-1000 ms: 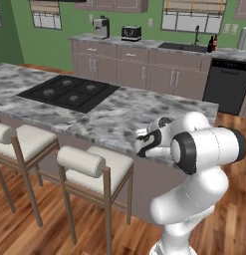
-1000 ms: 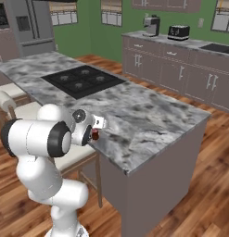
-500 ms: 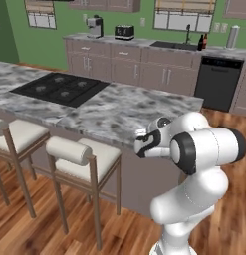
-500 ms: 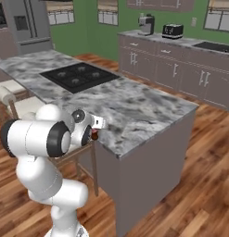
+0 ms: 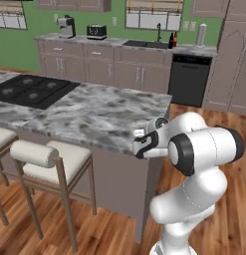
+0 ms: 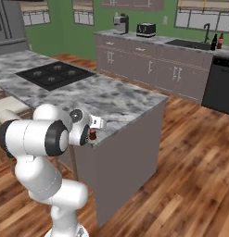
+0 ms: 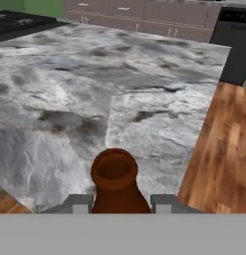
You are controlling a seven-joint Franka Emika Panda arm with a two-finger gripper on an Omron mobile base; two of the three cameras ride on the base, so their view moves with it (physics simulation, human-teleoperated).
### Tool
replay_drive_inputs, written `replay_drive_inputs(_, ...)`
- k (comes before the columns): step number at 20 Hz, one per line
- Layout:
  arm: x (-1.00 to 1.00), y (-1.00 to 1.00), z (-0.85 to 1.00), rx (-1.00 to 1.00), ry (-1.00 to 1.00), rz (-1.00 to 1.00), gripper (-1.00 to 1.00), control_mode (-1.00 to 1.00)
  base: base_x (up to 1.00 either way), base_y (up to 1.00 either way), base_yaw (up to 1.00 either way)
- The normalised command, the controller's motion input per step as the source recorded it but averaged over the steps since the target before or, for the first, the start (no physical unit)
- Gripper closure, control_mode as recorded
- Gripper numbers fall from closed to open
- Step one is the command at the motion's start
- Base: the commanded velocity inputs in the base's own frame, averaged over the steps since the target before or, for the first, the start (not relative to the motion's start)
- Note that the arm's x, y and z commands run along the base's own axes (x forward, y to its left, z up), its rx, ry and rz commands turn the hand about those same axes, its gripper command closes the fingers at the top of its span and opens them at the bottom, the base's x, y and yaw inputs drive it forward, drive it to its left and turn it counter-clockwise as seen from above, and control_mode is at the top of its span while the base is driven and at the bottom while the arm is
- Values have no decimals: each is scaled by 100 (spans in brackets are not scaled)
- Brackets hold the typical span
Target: Place the large bottle from the dining counter next to the other large bottle outside the sink, and place the small bottle from the dining counter next to the other small bottle inside the sink.
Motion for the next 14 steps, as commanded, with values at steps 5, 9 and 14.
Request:
replay_drive_inputs(5, 0, 0, 0, 0, 0, 0, 100, 100, 0, -46, -25)
replay_drive_inputs(9, 0, 0, 0, 0, 0, 0, 100, 100, 8, -51, -19)
replay_drive_inputs(14, 0, 0, 0, 0, 0, 0, 100, 100, 32, -65, -16)
